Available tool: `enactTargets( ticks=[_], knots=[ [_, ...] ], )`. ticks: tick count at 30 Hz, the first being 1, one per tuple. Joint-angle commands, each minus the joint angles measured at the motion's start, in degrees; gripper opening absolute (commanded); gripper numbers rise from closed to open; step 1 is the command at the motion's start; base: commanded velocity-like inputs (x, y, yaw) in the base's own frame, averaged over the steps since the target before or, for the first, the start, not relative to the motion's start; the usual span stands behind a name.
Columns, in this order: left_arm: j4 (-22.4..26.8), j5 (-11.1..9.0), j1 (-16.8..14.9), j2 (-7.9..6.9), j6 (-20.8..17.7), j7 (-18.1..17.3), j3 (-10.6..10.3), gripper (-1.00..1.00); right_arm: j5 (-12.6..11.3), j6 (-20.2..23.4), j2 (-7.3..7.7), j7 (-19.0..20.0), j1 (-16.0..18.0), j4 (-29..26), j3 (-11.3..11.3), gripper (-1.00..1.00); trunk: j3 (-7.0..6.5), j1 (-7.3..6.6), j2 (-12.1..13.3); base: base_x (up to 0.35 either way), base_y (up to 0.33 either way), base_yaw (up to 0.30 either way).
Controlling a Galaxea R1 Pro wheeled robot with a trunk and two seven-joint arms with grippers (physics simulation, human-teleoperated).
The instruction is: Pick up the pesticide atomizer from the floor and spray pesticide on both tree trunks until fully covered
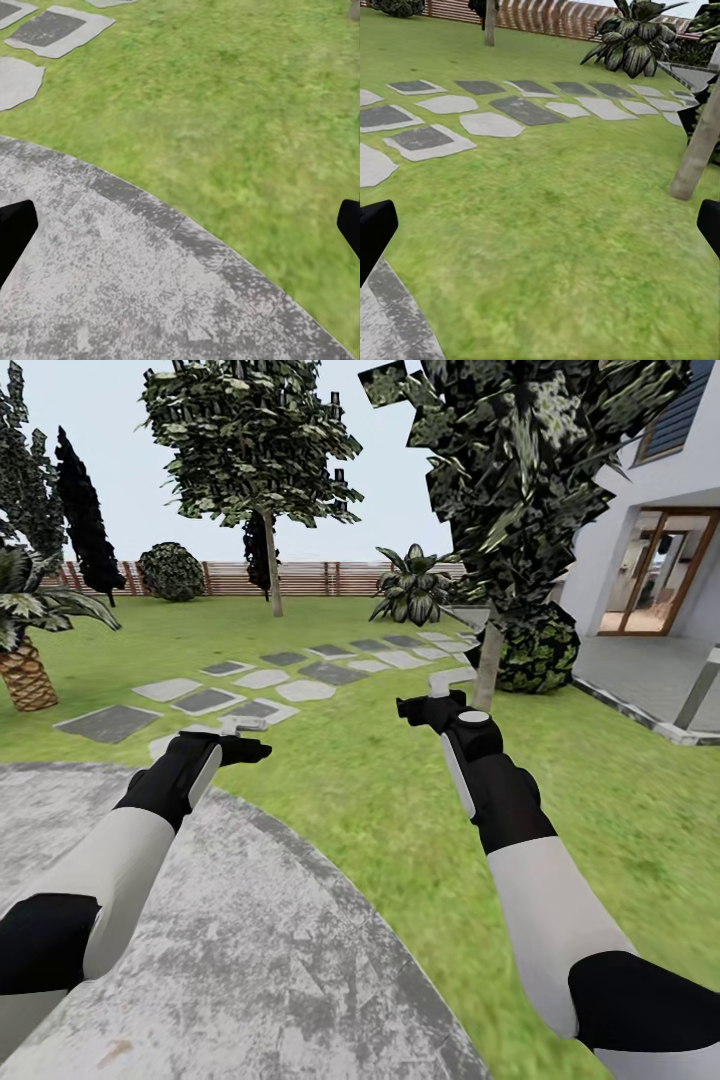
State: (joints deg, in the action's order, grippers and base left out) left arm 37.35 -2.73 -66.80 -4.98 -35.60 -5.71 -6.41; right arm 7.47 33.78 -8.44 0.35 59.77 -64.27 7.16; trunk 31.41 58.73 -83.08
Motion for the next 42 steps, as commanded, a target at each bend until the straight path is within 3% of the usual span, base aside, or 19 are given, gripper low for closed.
enactTargets(
  ticks=[1,11,14,15,16,19,20,21,22,24,27,29,32,36,38,42],
  knots=[
    [0.0,0.0,0.0,-0.01,0.0,0.0,0.0,1.00,0.0,0.0,0.00,0.0,0.0,0.0,0.0,1.00,0.00,0.00,0.0,0.339,0.000,0.000],
    [-0.1,0.1,0.0,-0.07,0.1,0.1,0.0,1.00,0.1,0.0,0.11,0.0,-0.1,0.3,0.0,1.00,0.00,0.00,0.0,0.339,0.000,0.000],
    [-0.3,0.2,0.1,-0.29,0.4,0.2,0.0,1.00,0.1,-0.1,1.07,0.0,-1.2,0.3,0.0,1.00,0.00,0.00,0.0,0.339,0.000,0.000],
    [-0.5,0.3,0.8,-0.51,0.6,0.2,0.0,1.00,0.1,-0.1,2.61,0.0,-2.6,0.4,0.0,1.00,0.00,0.00,0.0,0.339,0.000,0.000],
    [-0.4,0.3,2.6,-0.73,0.9,0.3,0.1,1.00,0.1,-0.2,4.61,0.1,-4.7,1.1,0.0,1.00,0.00,0.00,0.0,0.339,0.000,0.000],
    [-0.2,0.3,5.4,-1.15,1.5,0.4,0.1,1.00,0.0,-1.0,7.20,0.1,-7.5,2.7,-0.1,1.00,0.00,0.00,0.0,0.339,0.000,0.000],
    [-0.1,0.3,7.6,-1.68,3.1,0.4,0.1,1.00,-0.1,-2.8,9.02,0.2,-9.4,4.5,-0.1,1.00,0.00,0.00,0.0,0.339,0.000,0.000],
    [-0.1,0.3,8.3,-1.90,3.9,0.4,0.0,1.00,-0.1,-3.7,9.57,0.2,-10.0,5.3,-0.1,1.00,0.00,0.00,0.0,0.339,0.000,0.000],
    [-0.1,0.3,10.7,-2.50,6.2,0.4,-0.1,1.00,-0.1,-7.3,10.86,0.2,-12.1,8.2,-0.1,1.00,0.00,0.00,0.0,0.339,0.000,0.000],
    [-0.1,0.4,15.4,-3.05,9.7,0.5,0.0,1.00,-0.1,-14.9,11.88,0.1,-15.5,14.5,-0.1,1.00,0.00,0.00,0.0,0.339,0.000,0.000],
    [-0.1,0.4,20.1,-3.37,12.5,0.5,0.1,1.00,0.0,-21.7,12.18,0.0,-17.9,23.4,-0.1,1.00,0.00,0.00,0.0,0.339,0.000,0.000],
    [-0.4,0.4,26.1,-3.57,17.0,0.5,0.1,1.00,0.0,-28.7,12.31,-0.1,-18.9,36.2,-0.1,1.00,0.00,0.00,0.0,0.339,0.000,0.000],
    [-0.7,0.4,30.1,-3.61,19.9,0.5,0.0,1.00,0.0,-33.2,12.31,-0.1,-19.2,44.4,-0.1,1.00,0.00,0.00,0.0,0.339,0.000,0.000],
    [-0.9,0.4,37.6,-3.63,23.2,0.6,0.1,1.00,0.0,-37.9,12.31,-0.1,-19.4,57.4,0.0,1.00,0.00,0.00,0.0,0.281,0.000,0.000],
    [-1.0,0.3,40.9,-3.64,25.2,0.6,0.2,1.00,-0.1,-38.8,12.36,-0.1,-19.8,60.6,0.0,1.00,0.00,0.00,0.0,0.105,0.000,0.000],
    [-2.1,-0.1,46.3,-3.61,30.5,0.7,0.4,1.00,-0.2,-39.3,12.31,-0.1,-23.8,62.5,0.0,1.00,0.00,0.00,0.0,0.030,0.000,0.000]
  ],
)
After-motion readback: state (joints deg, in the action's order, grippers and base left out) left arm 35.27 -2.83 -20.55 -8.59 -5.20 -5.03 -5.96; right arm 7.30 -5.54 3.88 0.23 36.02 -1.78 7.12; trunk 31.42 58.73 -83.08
